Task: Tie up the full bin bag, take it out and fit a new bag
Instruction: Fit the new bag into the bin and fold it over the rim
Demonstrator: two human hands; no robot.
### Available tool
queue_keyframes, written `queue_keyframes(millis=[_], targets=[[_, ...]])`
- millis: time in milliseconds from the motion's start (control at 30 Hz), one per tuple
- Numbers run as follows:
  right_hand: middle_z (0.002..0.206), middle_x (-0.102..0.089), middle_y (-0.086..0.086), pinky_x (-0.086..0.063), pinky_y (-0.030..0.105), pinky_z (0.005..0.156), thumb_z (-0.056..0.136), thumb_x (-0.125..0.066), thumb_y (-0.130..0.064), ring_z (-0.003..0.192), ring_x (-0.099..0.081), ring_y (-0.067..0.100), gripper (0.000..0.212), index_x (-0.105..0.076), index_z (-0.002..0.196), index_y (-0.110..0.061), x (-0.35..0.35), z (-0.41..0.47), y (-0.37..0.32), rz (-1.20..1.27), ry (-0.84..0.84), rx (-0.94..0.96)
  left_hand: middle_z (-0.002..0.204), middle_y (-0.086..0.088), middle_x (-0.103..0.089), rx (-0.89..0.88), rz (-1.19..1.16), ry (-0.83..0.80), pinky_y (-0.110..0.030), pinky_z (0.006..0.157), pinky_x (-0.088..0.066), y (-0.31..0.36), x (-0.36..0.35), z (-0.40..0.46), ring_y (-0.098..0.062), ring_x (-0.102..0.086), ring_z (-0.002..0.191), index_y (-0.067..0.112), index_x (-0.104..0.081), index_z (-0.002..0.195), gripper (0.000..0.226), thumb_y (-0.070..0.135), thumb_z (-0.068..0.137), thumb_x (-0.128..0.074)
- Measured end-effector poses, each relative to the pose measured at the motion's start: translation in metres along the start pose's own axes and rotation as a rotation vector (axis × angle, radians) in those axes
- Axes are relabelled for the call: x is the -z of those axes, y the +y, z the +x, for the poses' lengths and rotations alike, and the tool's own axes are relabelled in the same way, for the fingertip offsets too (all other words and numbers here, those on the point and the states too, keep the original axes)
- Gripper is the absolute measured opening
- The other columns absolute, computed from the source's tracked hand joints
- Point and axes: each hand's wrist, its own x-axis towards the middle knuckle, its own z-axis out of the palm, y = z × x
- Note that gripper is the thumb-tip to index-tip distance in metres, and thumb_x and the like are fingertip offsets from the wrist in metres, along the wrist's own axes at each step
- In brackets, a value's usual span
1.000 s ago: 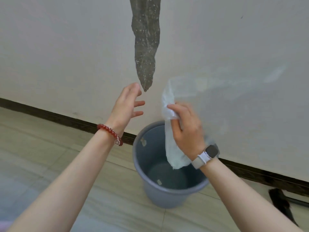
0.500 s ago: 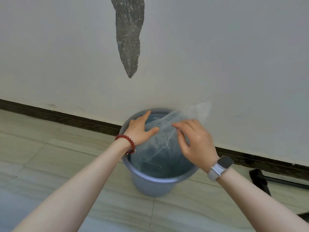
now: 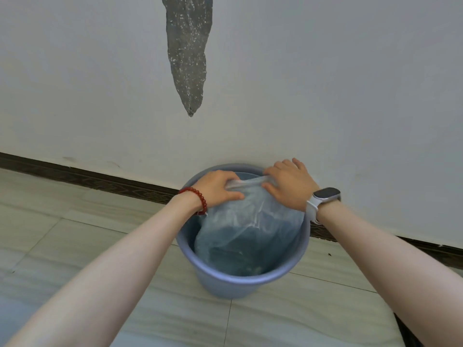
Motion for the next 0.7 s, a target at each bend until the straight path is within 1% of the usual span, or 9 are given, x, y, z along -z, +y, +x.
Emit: queue_keyframes(millis=[33, 100, 167, 233, 300, 400, 500, 600, 700], targets=[[0.110, -0.060, 0.012, -0.027, 0.043, 0.102, 0.091, -0.040, -0.028, 0.110, -0.049, 0.031, 0.028, -0.054, 0.110, -0.011, -0.001, -0.002, 0.003, 0.045, 0.111, 0.065, 0.090, -0.004, -0.063, -0.026, -0.050, 0.046, -0.029, 0.075, -0.041, -0.001, 0.005, -0.003, -0.026, -0.059, 0.094, 0.012, -0.063, 0.097, 0.028, 0.032, 0.078, -0.065], [0.085, -0.064, 0.010, -0.034, 0.035, 0.084, 0.088, -0.040, -0.024, 0.085, -0.057, 0.031, 0.023, -0.058, 0.091, -0.010, -0.001, -0.008, 0.005, 0.023, 0.390, 0.184, 0.086, -0.007, -0.064, -0.106, 0.041, 0.168, -0.032, 0.072, -0.042, -0.004, 0.014, -0.008, -0.028, -0.060, 0.087, 0.010, -0.063, 0.087, 0.025, 0.034, 0.080, -0.062], [0.071, -0.061, 0.007, -0.030, 0.031, 0.074, 0.085, -0.041, -0.022, 0.073, -0.051, 0.024, 0.018, -0.056, 0.083, -0.011, -0.001, -0.019, 0.003, 0.005, 0.619, 0.246, 0.085, -0.007, -0.063, -0.239, 0.182, 0.364, -0.035, 0.066, -0.047, -0.004, 0.023, -0.020, -0.028, -0.061, 0.079, 0.014, -0.063, 0.086, 0.033, 0.045, 0.080, -0.055], [0.067, -0.060, 0.006, -0.029, 0.031, 0.071, 0.084, -0.048, -0.018, 0.071, -0.041, 0.020, 0.007, -0.052, 0.083, -0.013, -0.009, -0.039, 0.000, 0.022, 0.718, 0.320, 0.078, -0.004, -0.063, -0.400, 0.271, 0.491, -0.030, 0.052, -0.048, -0.003, 0.024, -0.046, -0.020, -0.061, 0.067, 0.019, -0.061, 0.084, 0.033, 0.050, 0.078, -0.051], [0.067, -0.061, 0.006, -0.032, 0.032, 0.071, 0.084, -0.050, -0.016, 0.069, -0.046, 0.021, 0.001, -0.051, 0.084, -0.015, -0.025, -0.066, 0.001, 0.016, 0.705, 0.399, 0.072, 0.000, -0.063, -0.518, 0.332, 0.490, -0.026, 0.045, -0.045, -0.004, 0.013, -0.077, -0.010, -0.054, 0.063, 0.020, -0.062, 0.083, 0.031, 0.050, 0.081, -0.052], [0.067, -0.060, 0.006, -0.034, 0.034, 0.068, 0.085, -0.050, -0.018, 0.066, -0.048, 0.023, 0.003, -0.050, 0.084, -0.016, -0.049, -0.105, 0.004, 0.035, 0.580, 0.440, 0.068, 0.001, -0.063, -0.589, 0.352, 0.407, -0.025, 0.045, -0.045, -0.012, -0.014, -0.116, -0.011, -0.054, 0.060, 0.017, -0.065, 0.080, 0.029, 0.041, 0.088, -0.051], [0.065, -0.058, 0.008, -0.031, 0.033, 0.066, 0.082, -0.053, -0.017, 0.066, -0.041, 0.023, 0.003, -0.053, 0.085, -0.016, -0.063, -0.132, 0.003, 0.085, 0.547, 0.430, 0.066, -0.002, -0.063, -0.583, 0.335, 0.450, -0.027, 0.048, -0.043, -0.021, -0.038, -0.139, -0.016, -0.054, 0.058, 0.014, -0.065, 0.076, 0.023, 0.029, 0.089, -0.054], [0.066, -0.056, 0.009, -0.028, 0.031, 0.065, 0.080, -0.050, -0.009, 0.066, -0.038, 0.023, 0.010, -0.053, 0.086, -0.015, -0.081, -0.149, 0.006, 0.112, 0.514, 0.433, 0.068, -0.006, -0.064, -0.533, 0.291, 0.525, -0.025, 0.053, -0.043, -0.032, -0.059, -0.159, -0.013, -0.050, 0.065, 0.014, -0.063, 0.083, 0.010, 0.023, 0.086, -0.058], [0.078, -0.046, 0.008, -0.033, 0.031, 0.063, 0.078, -0.044, -0.001, 0.068, -0.044, 0.025, 0.019, -0.053, 0.088, -0.015, -0.103, -0.157, 0.012, 0.140, 0.464, 0.403, 0.071, -0.008, -0.067, -0.480, 0.250, 0.585, -0.026, 0.057, -0.045, -0.044, -0.073, -0.170, -0.013, -0.053, 0.071, 0.014, -0.058, 0.086, 0.006, 0.020, 0.087, -0.057]])
